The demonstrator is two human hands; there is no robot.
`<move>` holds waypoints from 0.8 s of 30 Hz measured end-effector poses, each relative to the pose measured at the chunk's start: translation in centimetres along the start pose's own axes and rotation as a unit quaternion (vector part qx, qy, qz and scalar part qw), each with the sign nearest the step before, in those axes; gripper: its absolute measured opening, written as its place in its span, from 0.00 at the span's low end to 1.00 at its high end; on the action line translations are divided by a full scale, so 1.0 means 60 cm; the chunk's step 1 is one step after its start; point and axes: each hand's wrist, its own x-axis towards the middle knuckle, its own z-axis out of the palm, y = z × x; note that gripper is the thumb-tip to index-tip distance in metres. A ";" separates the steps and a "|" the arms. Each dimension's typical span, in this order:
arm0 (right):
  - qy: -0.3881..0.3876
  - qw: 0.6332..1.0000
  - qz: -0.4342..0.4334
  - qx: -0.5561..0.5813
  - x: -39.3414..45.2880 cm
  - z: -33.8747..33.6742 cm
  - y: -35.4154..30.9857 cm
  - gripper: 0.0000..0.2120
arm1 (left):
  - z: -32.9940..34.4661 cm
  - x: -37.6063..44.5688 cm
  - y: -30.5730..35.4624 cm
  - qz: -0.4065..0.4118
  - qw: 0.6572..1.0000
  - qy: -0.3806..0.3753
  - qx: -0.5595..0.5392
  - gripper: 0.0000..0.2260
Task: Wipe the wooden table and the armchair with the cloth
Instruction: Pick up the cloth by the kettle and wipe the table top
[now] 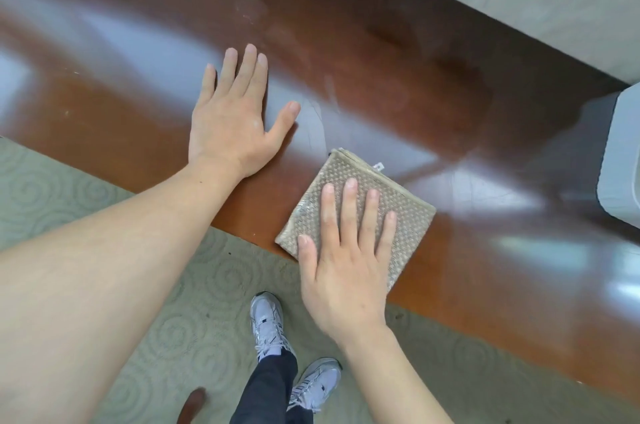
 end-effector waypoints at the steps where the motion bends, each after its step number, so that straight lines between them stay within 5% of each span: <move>1: 0.004 1.000 -0.012 0.005 0.013 0.002 -0.021 0.31 | 0.000 0.001 0.000 0.001 1.000 0.000 0.001 0.37; 9: 0.016 0.996 -0.087 -0.003 0.198 -0.029 -0.008 0.34 | 0.006 -0.001 -0.004 -0.002 0.999 0.006 -0.038 0.34; 16: 0.049 0.999 0.022 0.004 0.298 -0.067 0.095 0.35 | 0.010 0.001 -0.006 -0.002 0.999 0.013 -0.047 0.33; 24: 0.055 0.990 0.132 0.010 0.282 -0.059 0.060 0.40 | 0.006 0.005 -0.006 -0.004 1.000 0.007 -0.028 0.36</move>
